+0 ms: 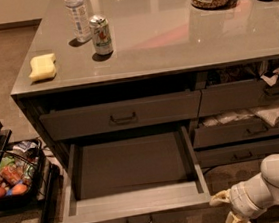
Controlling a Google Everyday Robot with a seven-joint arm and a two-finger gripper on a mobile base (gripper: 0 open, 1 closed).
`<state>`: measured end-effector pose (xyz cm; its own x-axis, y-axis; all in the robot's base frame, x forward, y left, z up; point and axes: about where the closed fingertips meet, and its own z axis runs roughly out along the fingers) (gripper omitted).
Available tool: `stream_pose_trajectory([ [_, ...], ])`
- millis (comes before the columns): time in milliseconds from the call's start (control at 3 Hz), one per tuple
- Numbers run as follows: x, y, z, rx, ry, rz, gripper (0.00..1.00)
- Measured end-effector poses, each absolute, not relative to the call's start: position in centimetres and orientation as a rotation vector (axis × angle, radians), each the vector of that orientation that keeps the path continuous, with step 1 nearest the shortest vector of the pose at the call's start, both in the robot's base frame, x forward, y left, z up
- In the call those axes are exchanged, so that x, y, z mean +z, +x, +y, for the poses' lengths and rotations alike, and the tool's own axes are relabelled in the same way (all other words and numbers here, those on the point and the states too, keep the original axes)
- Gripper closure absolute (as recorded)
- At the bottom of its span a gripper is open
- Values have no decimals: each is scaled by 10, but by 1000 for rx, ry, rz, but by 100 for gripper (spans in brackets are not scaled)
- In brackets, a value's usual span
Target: Close middle drawer
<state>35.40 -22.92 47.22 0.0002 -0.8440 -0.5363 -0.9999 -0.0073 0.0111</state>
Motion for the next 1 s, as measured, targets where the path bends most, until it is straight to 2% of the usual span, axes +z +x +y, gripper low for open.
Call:
stream_pose_trajectory([
  [667,465,357,-229,576,-1935,1870,88],
  [1000,453,361,-228,559,-1985,1781,100],
])
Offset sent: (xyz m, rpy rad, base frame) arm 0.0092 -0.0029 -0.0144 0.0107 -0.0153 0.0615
